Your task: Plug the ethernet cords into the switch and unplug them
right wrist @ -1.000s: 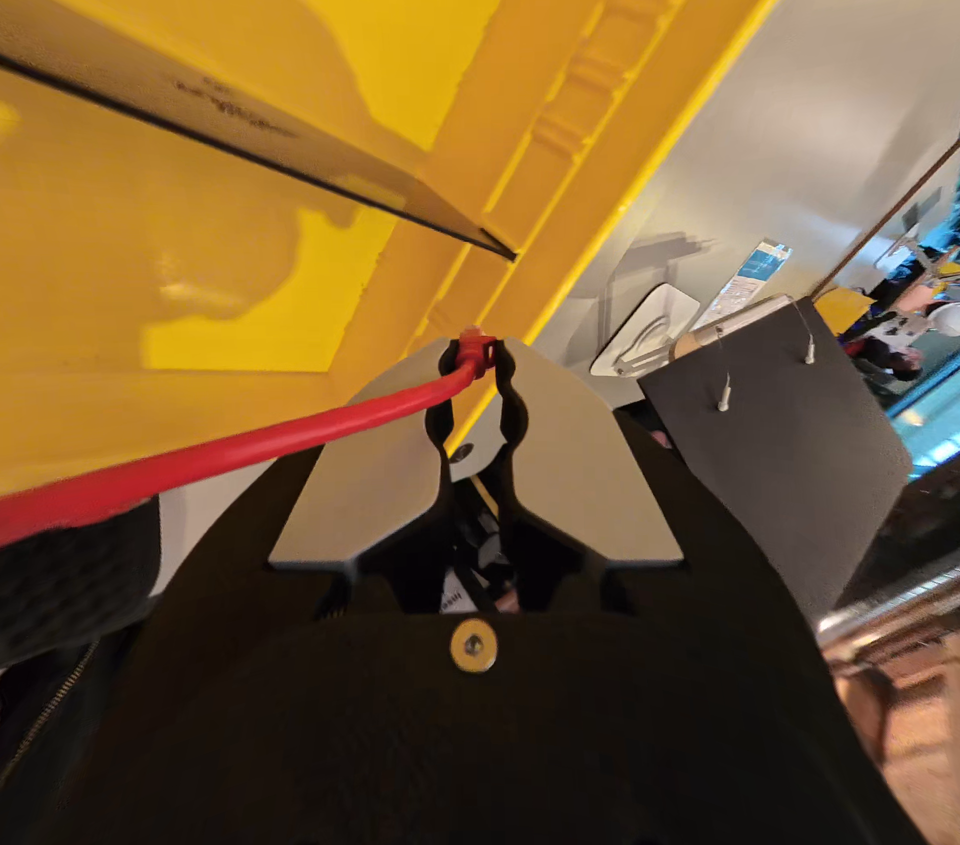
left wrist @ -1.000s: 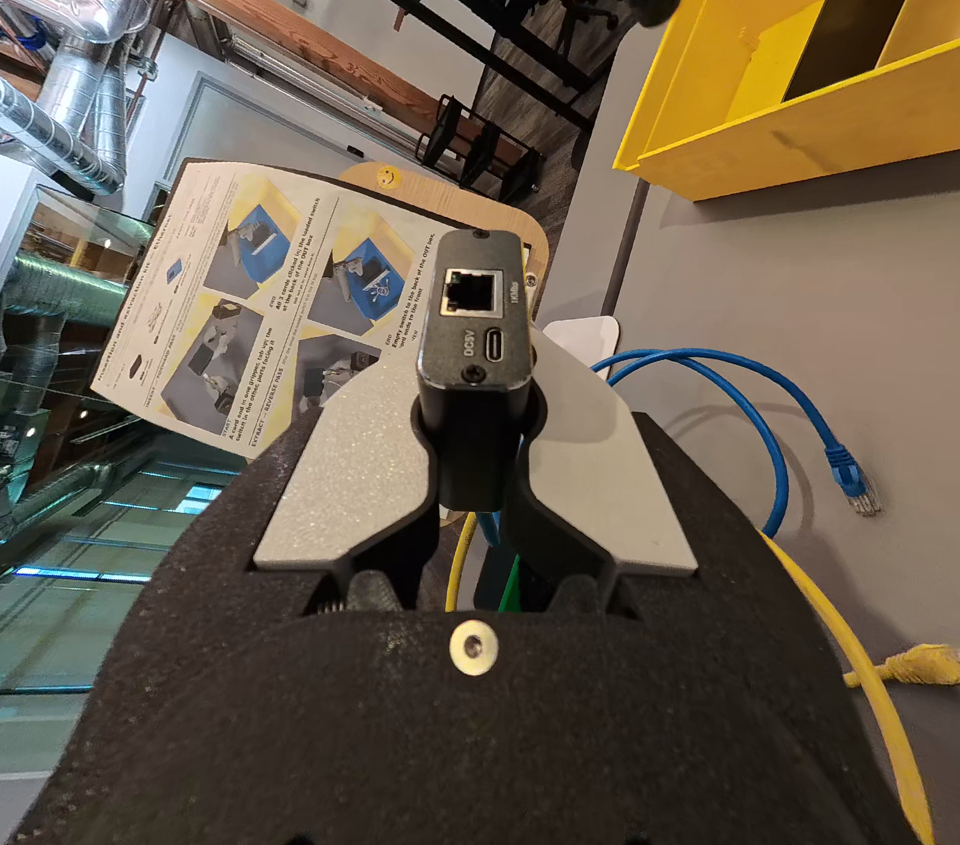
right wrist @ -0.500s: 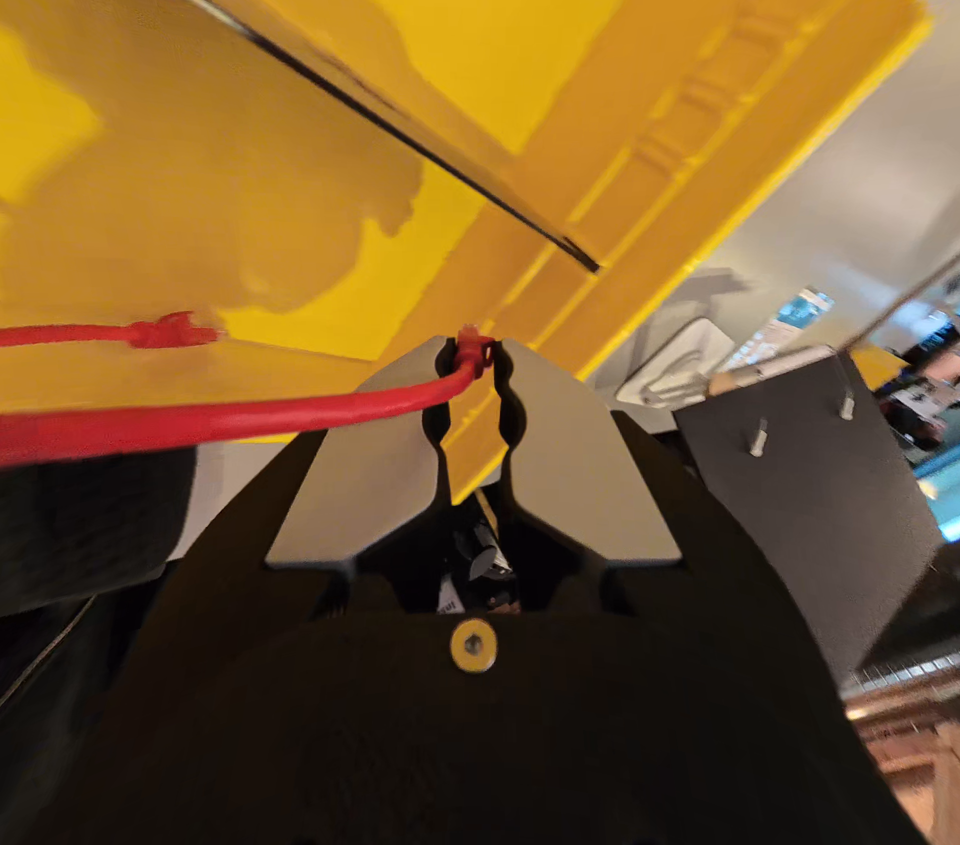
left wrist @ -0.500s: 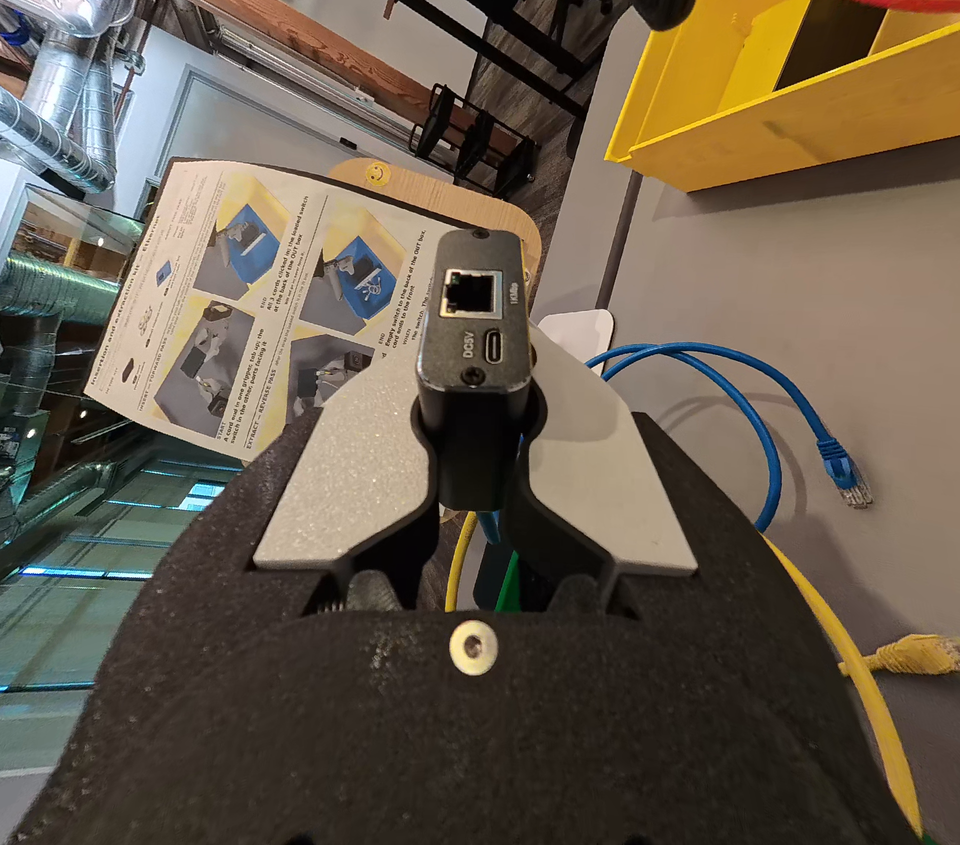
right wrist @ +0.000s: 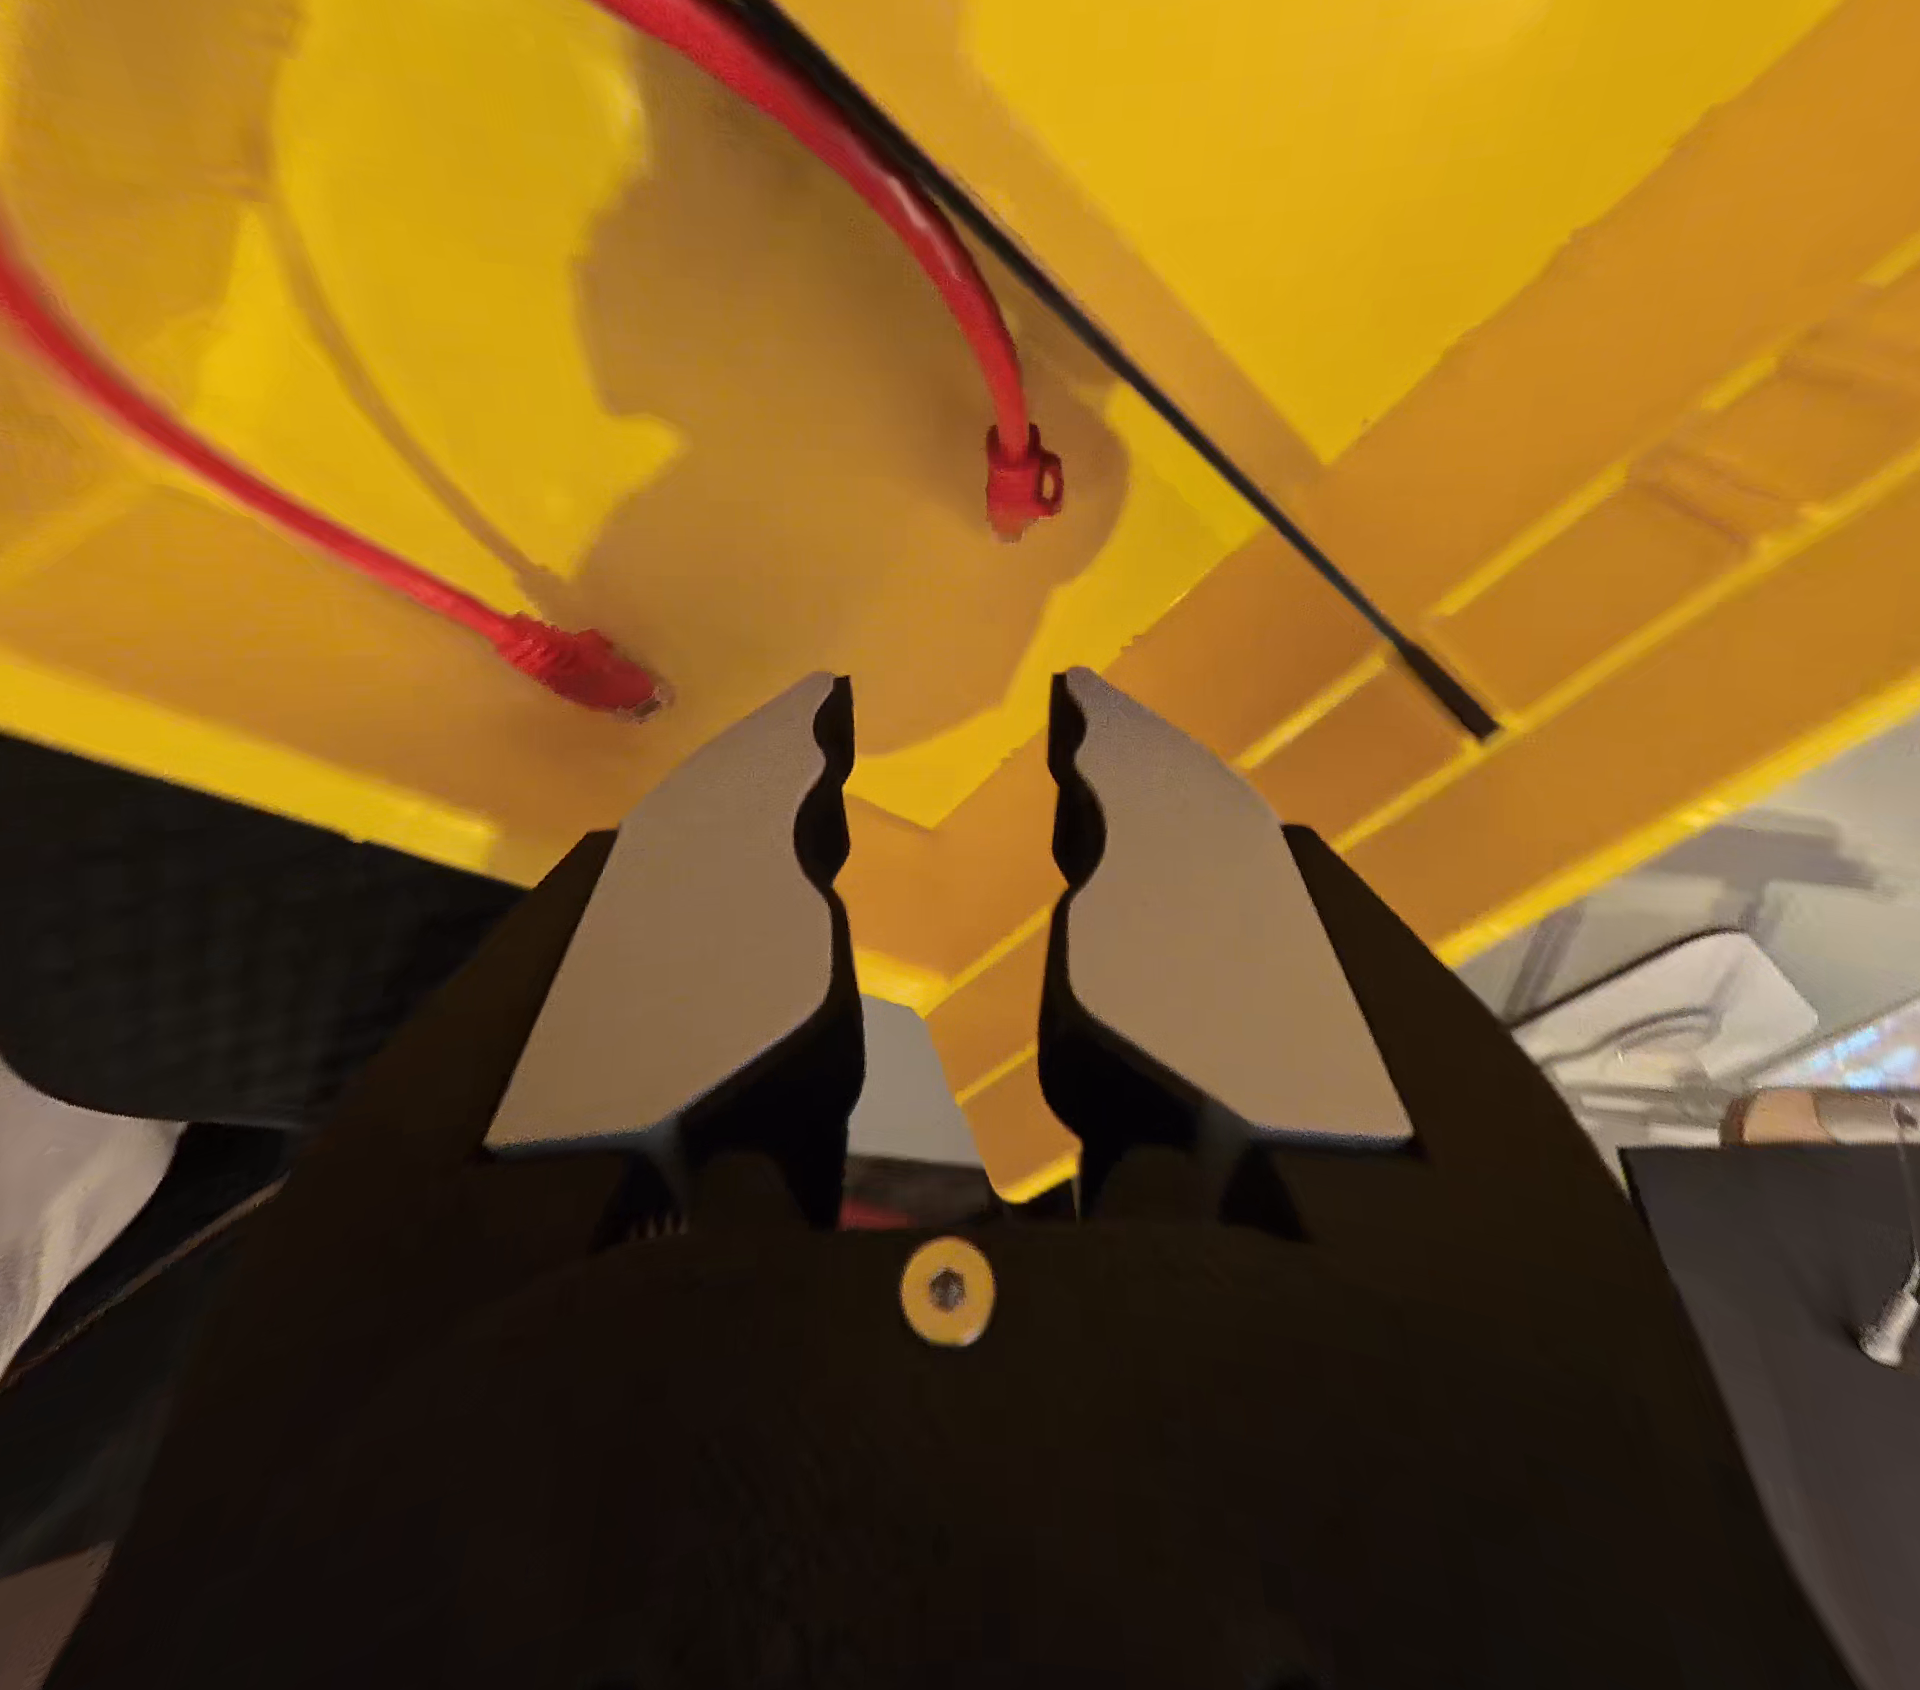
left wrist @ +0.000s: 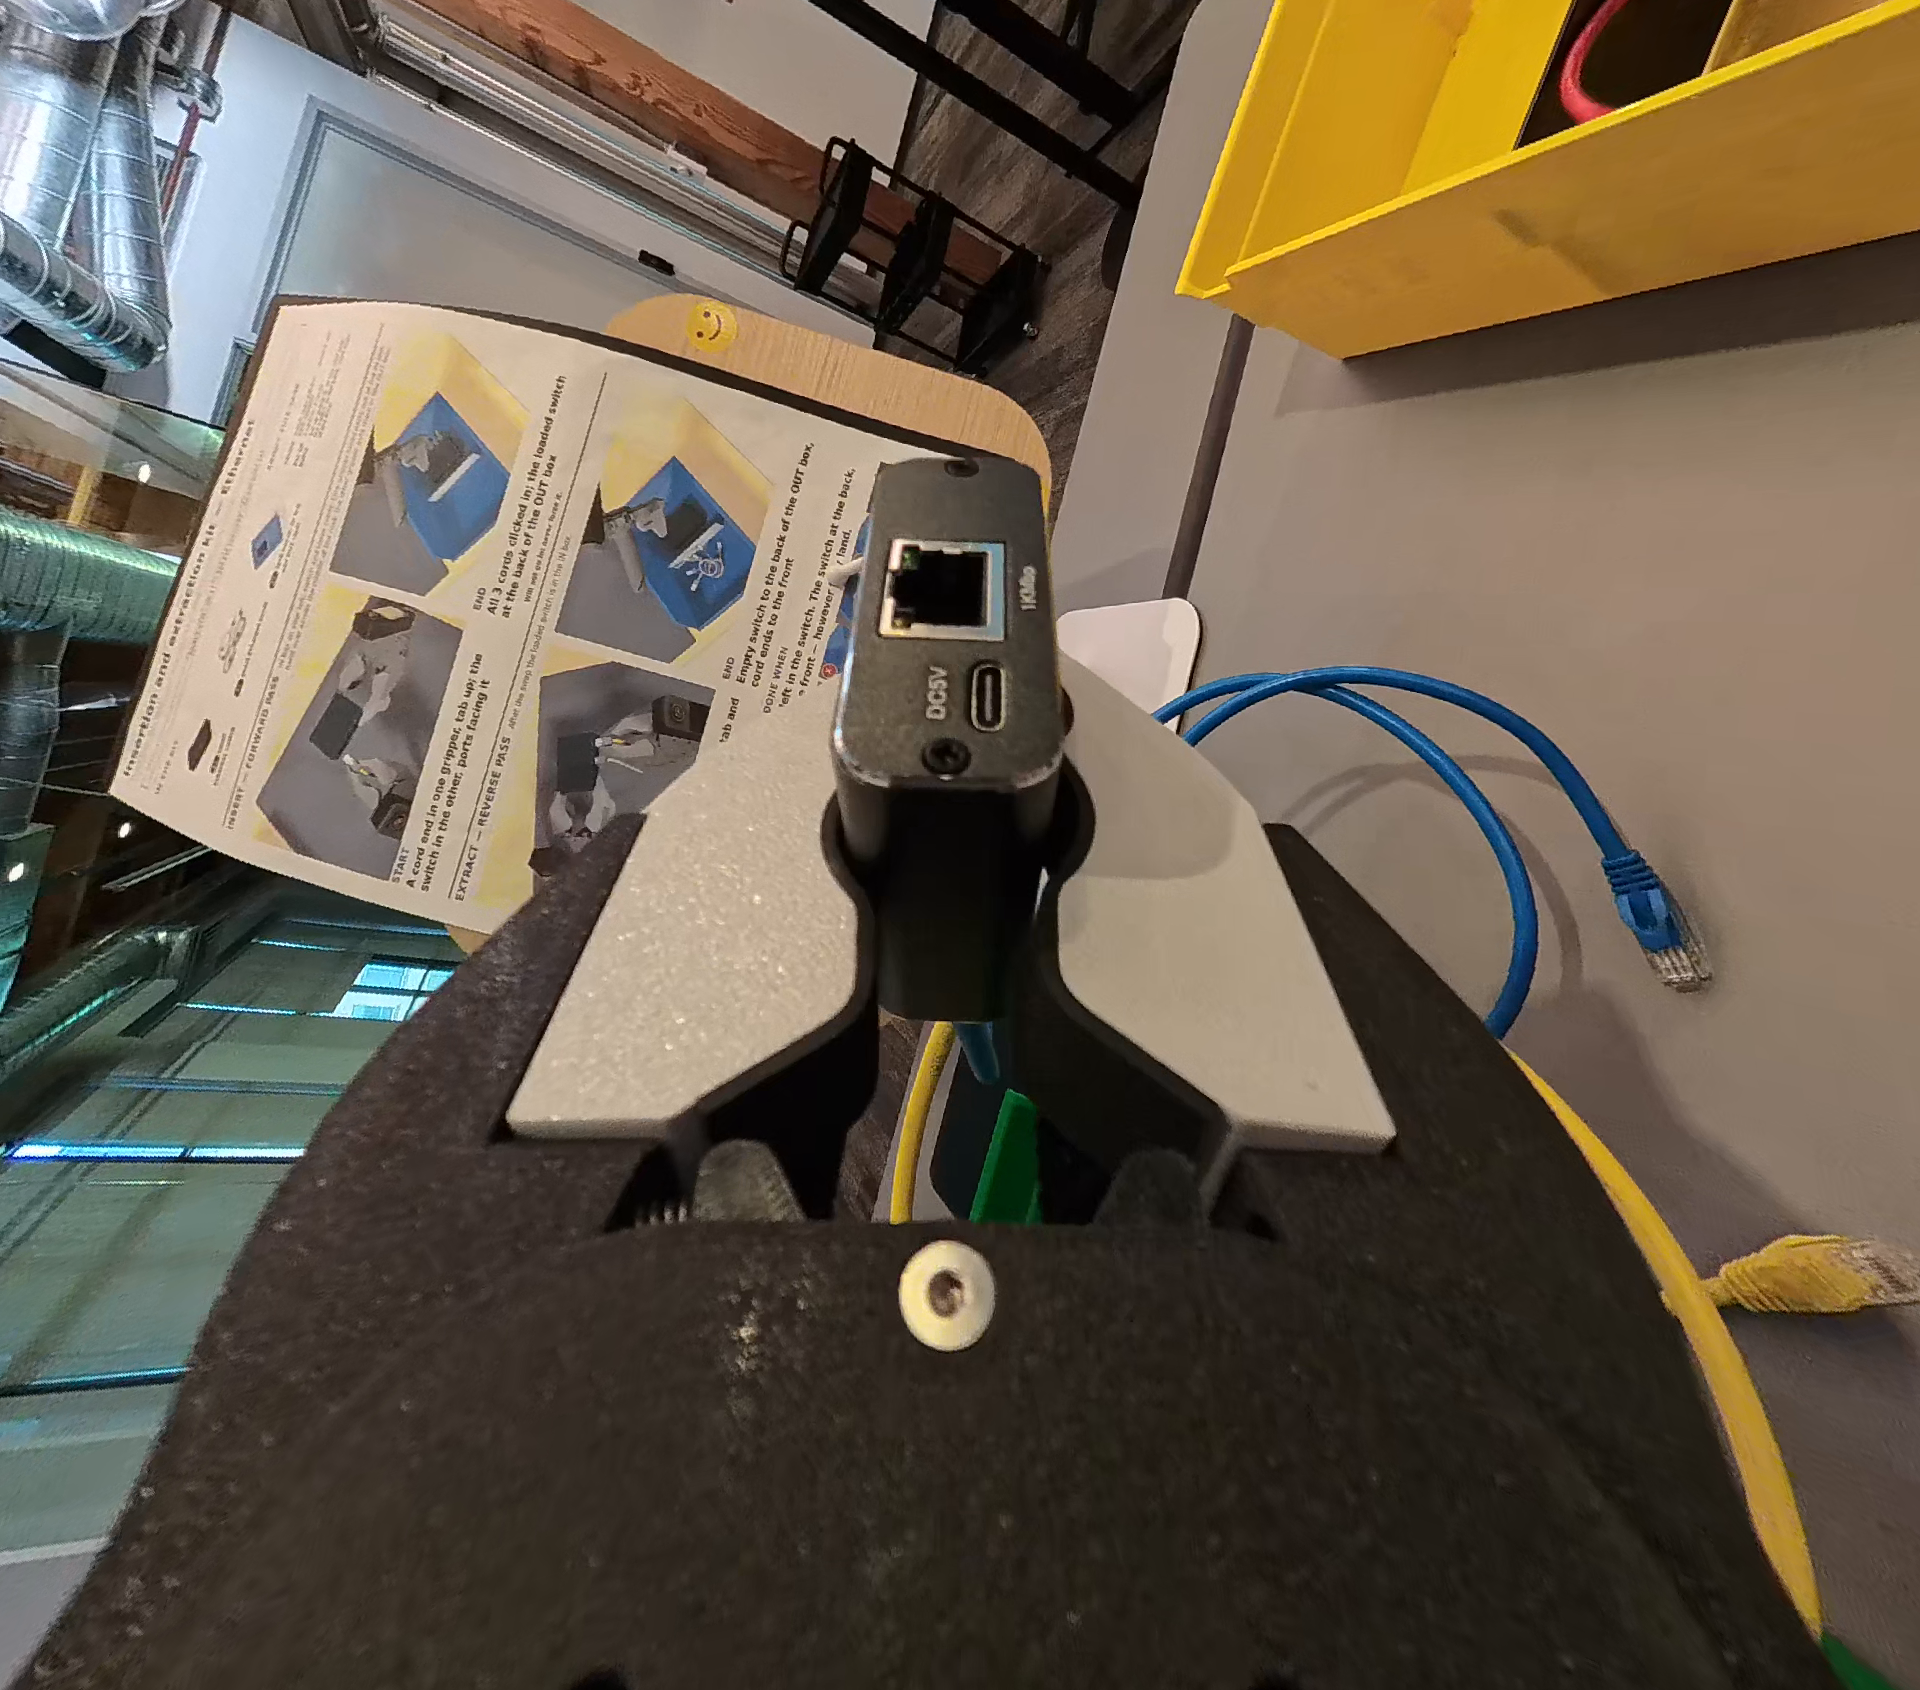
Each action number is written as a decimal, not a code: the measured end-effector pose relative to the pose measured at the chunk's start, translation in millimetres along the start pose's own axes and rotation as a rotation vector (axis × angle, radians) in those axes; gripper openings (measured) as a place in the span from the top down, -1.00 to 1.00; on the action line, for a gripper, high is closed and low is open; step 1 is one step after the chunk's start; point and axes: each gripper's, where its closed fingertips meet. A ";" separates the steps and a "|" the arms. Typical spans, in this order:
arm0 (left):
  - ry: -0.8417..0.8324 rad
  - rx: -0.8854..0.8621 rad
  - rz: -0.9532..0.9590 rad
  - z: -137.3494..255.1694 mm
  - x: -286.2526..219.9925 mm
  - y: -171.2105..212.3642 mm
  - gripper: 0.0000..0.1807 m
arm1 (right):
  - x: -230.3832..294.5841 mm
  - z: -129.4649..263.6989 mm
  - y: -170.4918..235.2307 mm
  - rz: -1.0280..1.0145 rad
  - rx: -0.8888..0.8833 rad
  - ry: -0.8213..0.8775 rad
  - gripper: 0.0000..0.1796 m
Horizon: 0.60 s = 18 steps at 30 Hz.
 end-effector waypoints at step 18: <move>-0.013 -0.001 0.008 8.6 6.0 0.5 0.71 | -60.8 -13.1 50.7 -0.292 -0.347 -0.047 0.83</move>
Point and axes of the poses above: each gripper's, where its closed fingertips meet, z back along the fingers, y out of its underside, x = y × z across the jaws, and after that the axes turned 3 degrees about -z, right-handed
